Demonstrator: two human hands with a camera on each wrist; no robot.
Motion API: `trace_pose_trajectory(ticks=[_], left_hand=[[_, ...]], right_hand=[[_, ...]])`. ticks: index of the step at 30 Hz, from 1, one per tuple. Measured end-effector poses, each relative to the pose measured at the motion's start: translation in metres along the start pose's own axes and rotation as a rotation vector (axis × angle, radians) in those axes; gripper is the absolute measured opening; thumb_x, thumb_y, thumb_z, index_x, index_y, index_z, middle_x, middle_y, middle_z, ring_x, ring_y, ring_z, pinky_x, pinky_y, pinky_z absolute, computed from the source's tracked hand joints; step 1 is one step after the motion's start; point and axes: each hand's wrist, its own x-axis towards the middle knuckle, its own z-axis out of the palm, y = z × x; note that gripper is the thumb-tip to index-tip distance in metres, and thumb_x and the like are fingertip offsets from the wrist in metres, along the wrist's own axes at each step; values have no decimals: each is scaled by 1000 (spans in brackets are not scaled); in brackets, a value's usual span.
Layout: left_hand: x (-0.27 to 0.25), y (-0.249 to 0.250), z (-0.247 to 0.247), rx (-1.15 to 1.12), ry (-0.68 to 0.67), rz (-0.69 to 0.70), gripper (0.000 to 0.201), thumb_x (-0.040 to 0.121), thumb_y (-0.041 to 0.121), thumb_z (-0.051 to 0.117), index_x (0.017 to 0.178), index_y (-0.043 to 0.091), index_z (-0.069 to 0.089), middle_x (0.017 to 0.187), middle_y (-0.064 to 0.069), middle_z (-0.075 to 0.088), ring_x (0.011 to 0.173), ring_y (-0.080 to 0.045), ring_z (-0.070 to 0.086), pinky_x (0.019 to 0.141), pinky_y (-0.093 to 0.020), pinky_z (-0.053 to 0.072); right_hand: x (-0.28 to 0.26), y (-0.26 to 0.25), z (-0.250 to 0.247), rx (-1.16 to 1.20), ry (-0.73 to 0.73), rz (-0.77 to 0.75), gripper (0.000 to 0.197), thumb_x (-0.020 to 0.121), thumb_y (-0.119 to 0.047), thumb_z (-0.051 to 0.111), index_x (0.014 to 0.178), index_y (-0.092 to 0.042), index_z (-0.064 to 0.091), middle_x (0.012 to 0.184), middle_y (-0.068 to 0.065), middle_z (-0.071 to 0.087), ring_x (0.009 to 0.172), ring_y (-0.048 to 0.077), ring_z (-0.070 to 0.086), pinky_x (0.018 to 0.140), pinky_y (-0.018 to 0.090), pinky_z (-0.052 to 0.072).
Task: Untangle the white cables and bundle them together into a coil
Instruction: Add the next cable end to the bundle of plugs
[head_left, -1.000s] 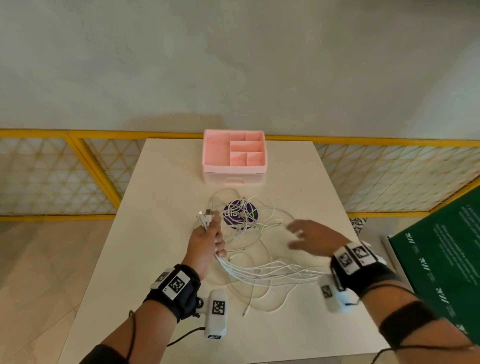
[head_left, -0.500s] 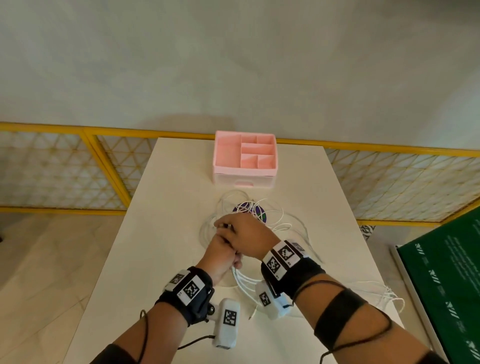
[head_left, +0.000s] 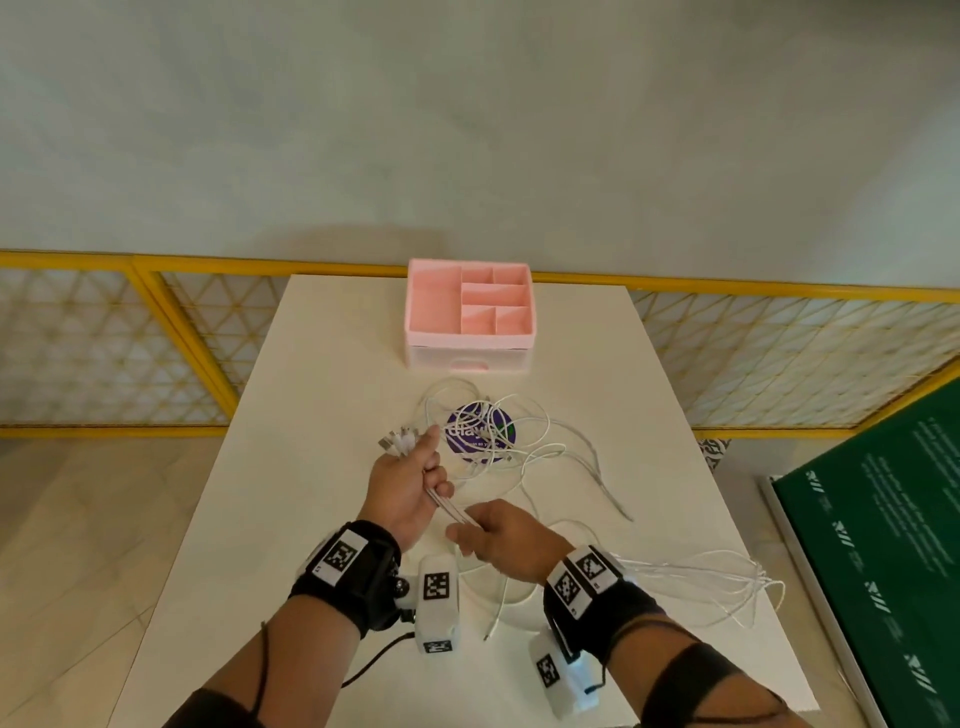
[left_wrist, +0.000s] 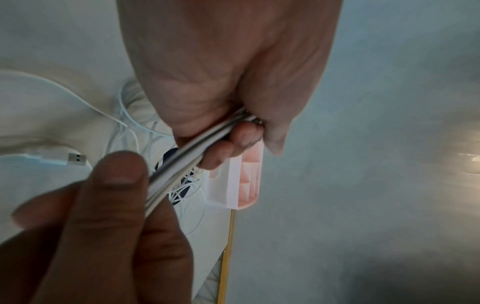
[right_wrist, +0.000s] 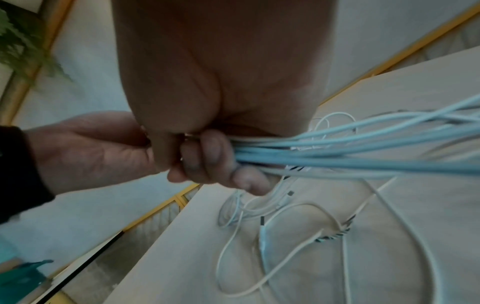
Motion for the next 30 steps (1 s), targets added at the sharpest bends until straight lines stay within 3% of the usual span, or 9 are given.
trace_pose_trajectory(ticks=[3, 5, 11, 16, 18, 21, 23, 25, 30], left_hand=[[4, 0, -5, -73, 23, -45, 41, 82, 60, 69, 77, 21, 57, 57, 4, 35, 42, -10, 31, 45, -25, 30], [4, -1, -8, -136, 34, -94, 50, 88, 66, 57, 67, 21, 52, 50, 5, 33, 38, -11, 29, 44, -24, 28], [3, -7, -7, -143, 62, -114, 32, 94, 36, 47, 68, 17, 46, 49, 3, 30, 38, -12, 26, 43, -23, 29], [-3, -4, -14, -126, -81, -88, 43, 92, 62, 53, 92, 19, 57, 68, -3, 52, 67, -20, 57, 65, -34, 45], [-9, -7, -15, -11, -122, -74, 39, 86, 55, 62, 97, 18, 60, 77, -4, 57, 85, -23, 64, 69, -37, 49], [-13, -16, -17, 118, -79, -40, 16, 94, 26, 64, 92, 10, 62, 84, -9, 62, 96, -28, 62, 65, -38, 51], [-12, -20, -20, 134, -67, -75, 16, 99, 24, 58, 96, 8, 63, 94, -15, 67, 99, -32, 61, 66, -39, 50], [-12, -23, -21, 119, -60, -147, 21, 101, 28, 55, 96, 8, 61, 102, -18, 70, 100, -31, 65, 74, -40, 52], [-17, -33, -20, 33, 10, -102, 24, 107, 21, 44, 90, 7, 53, 83, -17, 70, 88, -33, 73, 74, -40, 54]], right_hand=[[-3, 4, -2, -113, -10, -5, 40, 98, -47, 53, 66, -24, 51, 62, -8, 51, 56, 5, 46, 64, 28, 38], [-6, 3, -4, -163, -19, -13, 39, 99, -43, 53, 65, -25, 48, 60, -9, 49, 55, 3, 44, 62, 26, 36], [3, -10, 0, -83, 32, -80, 39, 96, -50, 55, 79, -15, 53, 69, -4, 49, 62, 10, 44, 64, 30, 36], [4, -17, 4, -17, 143, -114, 36, 104, -43, 40, 90, -15, 58, 78, -6, 58, 73, 12, 54, 81, 39, 48], [7, -14, 4, -13, 187, -97, 34, 105, -41, 40, 91, -16, 59, 75, -9, 56, 73, 13, 54, 84, 44, 50], [10, -14, 9, -38, 150, -112, 38, 107, -39, 36, 128, -17, 59, 100, -9, 64, 90, 13, 58, 94, 39, 49], [9, -10, 14, -72, 130, -136, 47, 107, -39, 34, 151, -21, 39, 112, 1, 63, 97, 14, 56, 95, 33, 43], [9, -5, 21, -104, 138, -154, 47, 107, -38, 33, 150, -21, 38, 118, 13, 66, 99, 23, 61, 94, 33, 45], [4, 0, 31, -160, 117, -172, 47, 103, -50, 30, 132, -19, 50, 111, 10, 69, 99, 28, 65, 90, 41, 50]])
